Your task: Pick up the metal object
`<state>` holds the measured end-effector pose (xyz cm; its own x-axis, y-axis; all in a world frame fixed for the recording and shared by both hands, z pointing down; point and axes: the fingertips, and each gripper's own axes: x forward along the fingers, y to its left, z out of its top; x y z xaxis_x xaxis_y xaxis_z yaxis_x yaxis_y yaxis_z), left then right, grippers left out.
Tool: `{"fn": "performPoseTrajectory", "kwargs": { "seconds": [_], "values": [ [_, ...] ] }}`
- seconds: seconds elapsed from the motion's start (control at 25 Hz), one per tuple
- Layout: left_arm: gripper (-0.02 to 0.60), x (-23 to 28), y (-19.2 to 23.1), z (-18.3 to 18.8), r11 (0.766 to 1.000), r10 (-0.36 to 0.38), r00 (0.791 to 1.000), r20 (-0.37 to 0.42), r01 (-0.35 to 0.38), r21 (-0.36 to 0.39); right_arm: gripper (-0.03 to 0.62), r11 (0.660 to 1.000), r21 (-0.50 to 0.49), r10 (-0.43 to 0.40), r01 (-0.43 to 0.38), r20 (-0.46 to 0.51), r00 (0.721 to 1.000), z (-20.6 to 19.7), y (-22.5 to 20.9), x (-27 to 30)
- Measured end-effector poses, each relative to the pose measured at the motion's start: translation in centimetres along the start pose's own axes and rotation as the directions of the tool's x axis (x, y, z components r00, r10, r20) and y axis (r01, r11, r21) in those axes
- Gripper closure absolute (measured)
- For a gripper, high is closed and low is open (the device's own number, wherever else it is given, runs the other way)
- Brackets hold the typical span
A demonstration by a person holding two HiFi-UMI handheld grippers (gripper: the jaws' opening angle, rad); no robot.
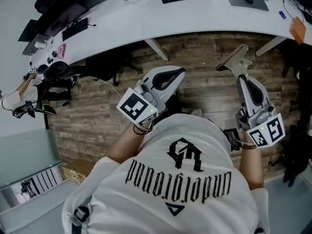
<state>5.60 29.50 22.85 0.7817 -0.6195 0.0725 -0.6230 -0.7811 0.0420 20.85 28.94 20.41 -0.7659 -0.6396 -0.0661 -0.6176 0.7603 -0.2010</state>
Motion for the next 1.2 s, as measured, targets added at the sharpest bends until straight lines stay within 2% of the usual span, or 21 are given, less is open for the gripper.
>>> {"fn": "performPoseTrajectory", "kwargs": {
  "seconds": [0.2, 0.48, 1.2],
  "values": [
    [0.568, -1.8, -1.2, 0.6, 1.0, 0.013, 1.0, -0.002, -0.013, 0.007, 0.577, 1.0, -0.01, 0.011, -0.011, 0.0, 1.0, 0.5, 1.9, -1.1],
    [0.567, -3.1, -1.7, 2.1, 1.0, 0.002, 0.999, 0.036, -0.003, 0.02, 0.577, 0.999, -0.025, 0.022, -0.022, -0.015, 1.0, 0.9, 4.5, -1.2],
    [0.568, -9.6, 0.9, 1.9, 1.0, -0.016, 0.999, 0.045, 0.016, 0.016, 0.577, 0.999, -0.04, 0.012, -0.012, 0.0, 1.0, 0.3, 10.1, 2.8]
  ]
}}
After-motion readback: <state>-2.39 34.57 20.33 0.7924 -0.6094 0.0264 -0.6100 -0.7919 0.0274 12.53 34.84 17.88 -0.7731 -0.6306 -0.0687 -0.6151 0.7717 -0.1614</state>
